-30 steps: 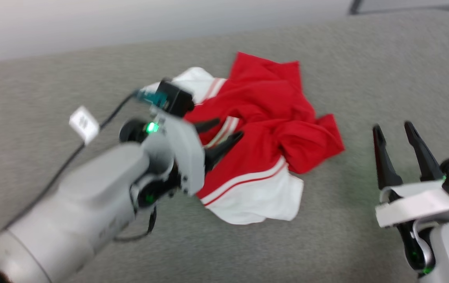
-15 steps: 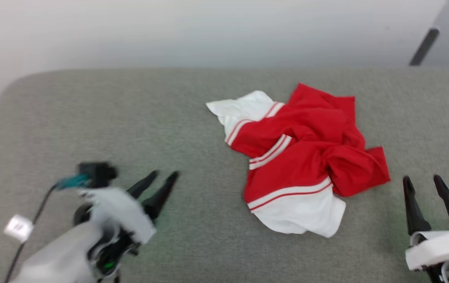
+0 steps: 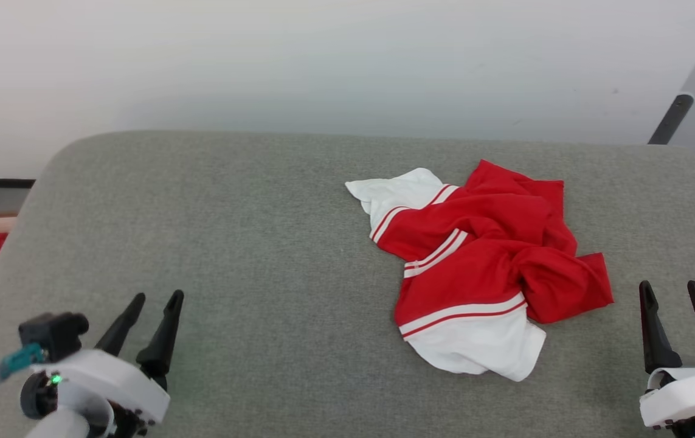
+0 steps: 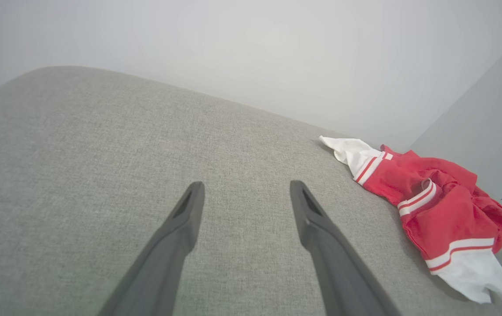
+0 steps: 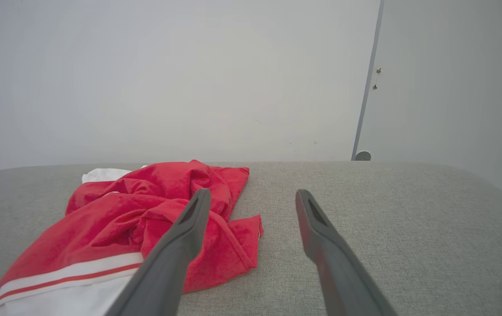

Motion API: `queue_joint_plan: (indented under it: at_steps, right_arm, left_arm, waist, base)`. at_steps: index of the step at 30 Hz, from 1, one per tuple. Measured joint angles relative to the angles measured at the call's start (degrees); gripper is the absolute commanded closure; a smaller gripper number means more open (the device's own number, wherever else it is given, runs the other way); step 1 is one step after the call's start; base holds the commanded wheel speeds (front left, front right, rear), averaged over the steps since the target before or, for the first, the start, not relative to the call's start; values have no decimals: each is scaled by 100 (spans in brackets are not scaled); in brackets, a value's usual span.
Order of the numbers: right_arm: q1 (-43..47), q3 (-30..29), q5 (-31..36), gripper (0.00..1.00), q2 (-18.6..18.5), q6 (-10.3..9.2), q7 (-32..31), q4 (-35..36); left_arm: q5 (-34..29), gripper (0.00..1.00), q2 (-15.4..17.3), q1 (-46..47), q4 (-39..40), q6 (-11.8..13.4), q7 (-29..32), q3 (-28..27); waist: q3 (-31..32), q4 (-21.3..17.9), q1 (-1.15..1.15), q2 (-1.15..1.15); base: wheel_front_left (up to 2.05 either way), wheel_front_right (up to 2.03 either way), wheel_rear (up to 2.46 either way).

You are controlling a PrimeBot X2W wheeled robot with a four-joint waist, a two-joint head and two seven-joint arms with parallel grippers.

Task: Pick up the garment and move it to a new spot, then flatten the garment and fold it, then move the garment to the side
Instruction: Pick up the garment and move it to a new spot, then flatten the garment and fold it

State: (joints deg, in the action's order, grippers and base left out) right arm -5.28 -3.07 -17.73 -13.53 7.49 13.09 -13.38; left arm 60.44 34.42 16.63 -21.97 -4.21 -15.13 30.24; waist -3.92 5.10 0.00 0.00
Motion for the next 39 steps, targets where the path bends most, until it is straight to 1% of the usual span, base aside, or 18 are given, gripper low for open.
queue_joint_plan:
  at_steps: [3, 6, 10, 13, 18, 20, 21, 24, 27, 30, 39]
  right_arm:
    - [-13, 13, 0, 0, 32, 0, -8, 60]
    - [-29, 21, -12, 0, 55, 0, -7, 122]
    - [-93, 46, -29, 0, 101, 0, -9, 256]
    - [-107, 60, -37, 0, 108, 0, -9, 316]
    - [-94, 93, -42, 0, 149, 1, -5, 275]
    - [-91, 102, -42, 0, 152, 0, 0, 254]
    - [-91, 115, -43, 0, 154, 1, 3, 220]
    - [-91, 131, -45, 0, 175, 1, 25, 180]
    - [-92, 143, -44, 0, 197, 1, 52, 163]
    - [-92, 160, -37, 0, 227, 1, 60, 149]
    - [-87, 159, -15, 0, 296, 0, 102, 144]
  left_arm:
    - [-899, 0, -208, -459, 549, 232, 0, -650]
    - [-1739, 0, -439, -861, 1078, 398, 0, -1199]
    - [-2553, 0, -747, -1267, 1611, 456, 0, -1780]
    - [-2930, 0, -968, -1501, 1814, 428, 1, -2096]
    - [-3238, 0, -1222, -1733, 1769, 260, 1, -2326]
    - [-3299, 0, -1258, -1744, 1738, 224, 1, -2363]
    - [-3383, 0, -1324, -1753, 1688, 160, 0, -2428]
    - [-3541, 0, -1397, -1756, 1631, 75, 1, -2510]
    - [-3721, 0, -1473, -1750, 1607, 70, 1, -2631]
    - [-3751, 0, -1573, -1744, 1588, 59, 1, -2741]
    - [-3944, 0, -1724, -1747, 1526, -92, 1, -2880]
  waist:
    - [5, -61, 0, 0]
    - [18, -110, 0, 0]
    - [17, -171, 0, 0]
    - [10, -212, 0, 0]
    - [2, -241, 0, 0]
    - [-4, -242, 0, 0]
    - [-3, -244, 0, 0]
    - [5, -247, 0, 0]
    - [14, -248, 0, 0]
    - [29, -253, 0, 0]
    - [72, -269, 0, 0]
  base:
    - [0, 0, 0]
    - [0, 0, 0]
    - [0, 0, 0]
    - [0, 0, 0]
    - [0, 0, 0]
    - [0, 0, 0]
    - [0, 0, 0]
    - [0, 0, 0]
    - [0, 0, 0]
    - [0, 0, 0]
    - [0, 0, 0]
